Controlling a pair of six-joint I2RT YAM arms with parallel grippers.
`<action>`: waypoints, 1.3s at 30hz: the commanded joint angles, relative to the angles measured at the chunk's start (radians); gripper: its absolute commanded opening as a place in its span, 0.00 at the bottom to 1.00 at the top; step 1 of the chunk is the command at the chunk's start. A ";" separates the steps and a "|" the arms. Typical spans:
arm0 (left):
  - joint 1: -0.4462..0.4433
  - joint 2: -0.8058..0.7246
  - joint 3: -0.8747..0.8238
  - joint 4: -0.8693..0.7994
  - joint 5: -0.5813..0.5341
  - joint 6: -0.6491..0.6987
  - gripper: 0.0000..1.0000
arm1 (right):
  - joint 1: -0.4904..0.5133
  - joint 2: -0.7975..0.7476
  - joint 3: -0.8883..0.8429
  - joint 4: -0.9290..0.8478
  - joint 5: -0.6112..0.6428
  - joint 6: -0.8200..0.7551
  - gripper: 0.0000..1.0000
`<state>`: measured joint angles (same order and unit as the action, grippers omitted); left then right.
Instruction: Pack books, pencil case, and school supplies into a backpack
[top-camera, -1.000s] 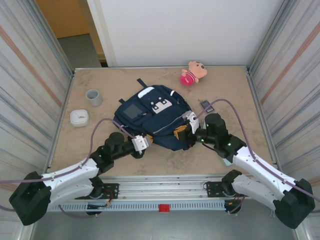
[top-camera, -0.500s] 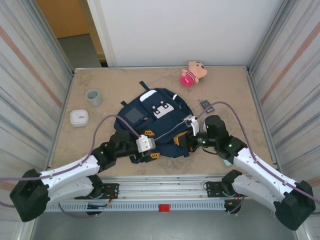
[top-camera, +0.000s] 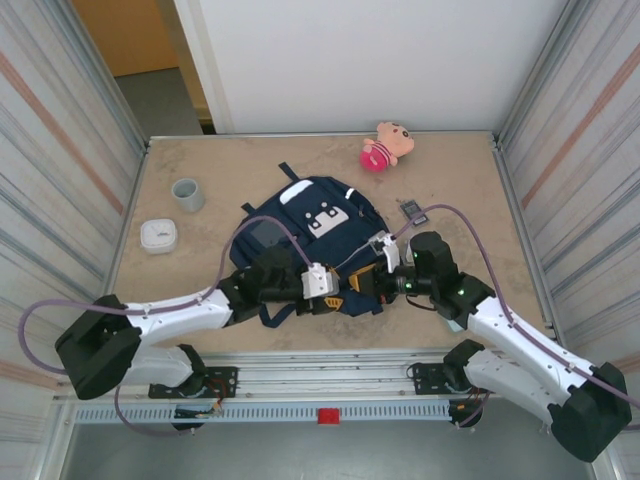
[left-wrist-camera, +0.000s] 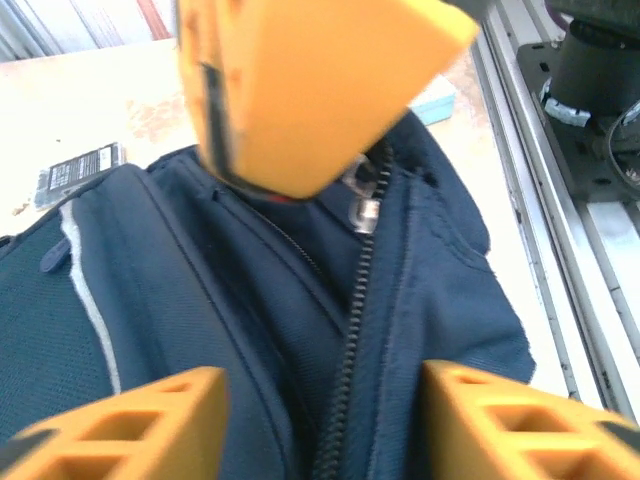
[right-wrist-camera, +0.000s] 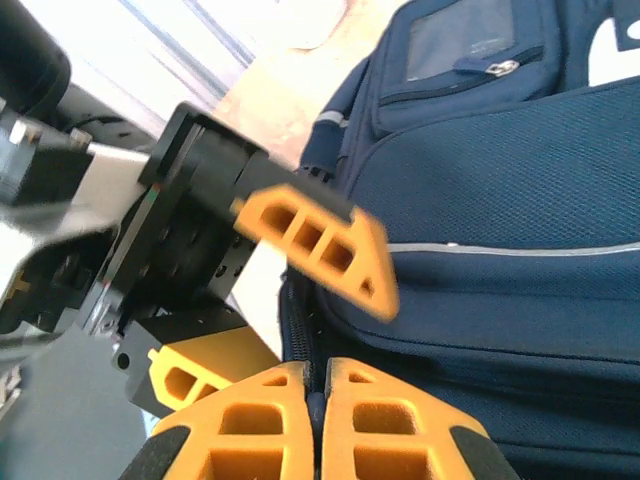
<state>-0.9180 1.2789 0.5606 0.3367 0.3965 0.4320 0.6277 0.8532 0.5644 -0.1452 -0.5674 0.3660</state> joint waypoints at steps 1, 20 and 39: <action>-0.017 -0.006 -0.033 0.090 -0.130 0.068 0.32 | -0.010 -0.054 -0.003 -0.009 0.065 0.046 0.00; -0.028 -0.470 -0.202 -0.266 -0.581 0.175 0.06 | -0.269 -0.117 -0.065 -0.082 0.176 0.216 0.00; -0.057 -0.312 0.023 -0.252 -0.136 -0.262 0.78 | 0.175 -0.093 -0.014 0.126 0.251 0.082 0.00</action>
<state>-0.9634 0.9161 0.5488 0.0288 0.1646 0.2256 0.7879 0.7624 0.5045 -0.1314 -0.3359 0.4603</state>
